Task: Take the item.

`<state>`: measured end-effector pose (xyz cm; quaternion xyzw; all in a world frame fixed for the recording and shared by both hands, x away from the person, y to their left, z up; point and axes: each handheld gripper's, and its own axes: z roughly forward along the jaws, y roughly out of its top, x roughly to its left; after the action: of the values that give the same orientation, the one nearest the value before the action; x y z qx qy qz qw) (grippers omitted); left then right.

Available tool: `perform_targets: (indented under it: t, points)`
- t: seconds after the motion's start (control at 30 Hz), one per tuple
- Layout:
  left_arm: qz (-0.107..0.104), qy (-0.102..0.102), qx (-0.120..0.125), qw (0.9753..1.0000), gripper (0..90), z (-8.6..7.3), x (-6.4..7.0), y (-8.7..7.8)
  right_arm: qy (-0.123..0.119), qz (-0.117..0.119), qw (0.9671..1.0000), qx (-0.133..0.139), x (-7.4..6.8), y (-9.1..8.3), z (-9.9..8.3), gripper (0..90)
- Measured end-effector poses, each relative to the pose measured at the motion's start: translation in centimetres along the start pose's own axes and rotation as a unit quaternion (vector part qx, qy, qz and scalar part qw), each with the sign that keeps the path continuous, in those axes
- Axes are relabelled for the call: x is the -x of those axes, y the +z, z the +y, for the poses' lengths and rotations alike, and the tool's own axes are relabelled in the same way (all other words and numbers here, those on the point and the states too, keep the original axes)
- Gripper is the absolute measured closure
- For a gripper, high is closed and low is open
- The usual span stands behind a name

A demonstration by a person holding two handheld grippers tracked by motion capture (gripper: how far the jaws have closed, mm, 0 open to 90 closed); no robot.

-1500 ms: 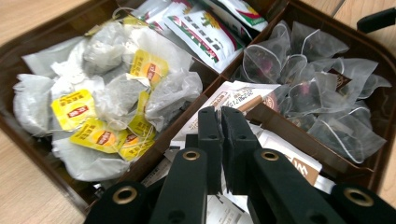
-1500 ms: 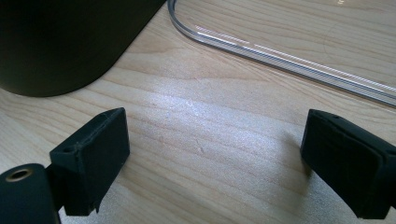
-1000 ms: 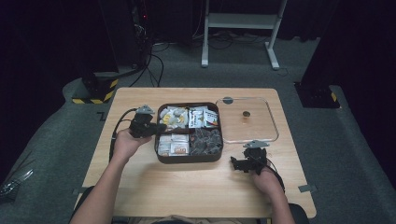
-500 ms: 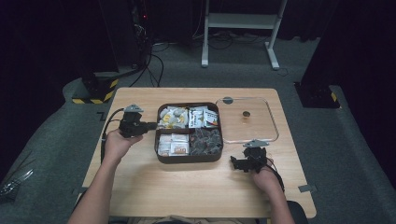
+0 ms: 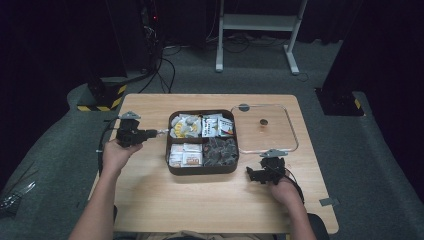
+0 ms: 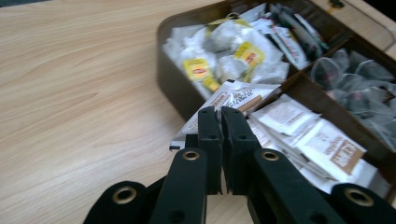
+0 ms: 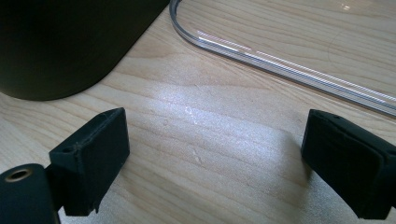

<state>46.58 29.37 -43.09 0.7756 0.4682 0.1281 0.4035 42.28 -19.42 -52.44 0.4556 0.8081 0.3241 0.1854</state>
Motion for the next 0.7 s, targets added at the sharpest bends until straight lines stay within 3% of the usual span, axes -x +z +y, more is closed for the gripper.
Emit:
perform_targets:
  t: [0.23,0.37,0.7]
  points:
    - [0.016,-0.025,-0.002,0.9996,87.1,-0.9,-2.0,0.3,0.0,0.0,1.0,0.0,0.0,0.0,0.0,7.7]
    - [0.026,-0.029,-0.014,0.9991,87.1,-1.2,-2.8,0.8,0.0,0.0,1.0,0.0,0.0,0.0,0.0,7.6]
    - [0.031,-0.031,-0.048,0.9979,87.1,-1.7,-3.2,3.7,-0.001,0.001,1.0,0.0,0.0,0.0,0.0,7.7]
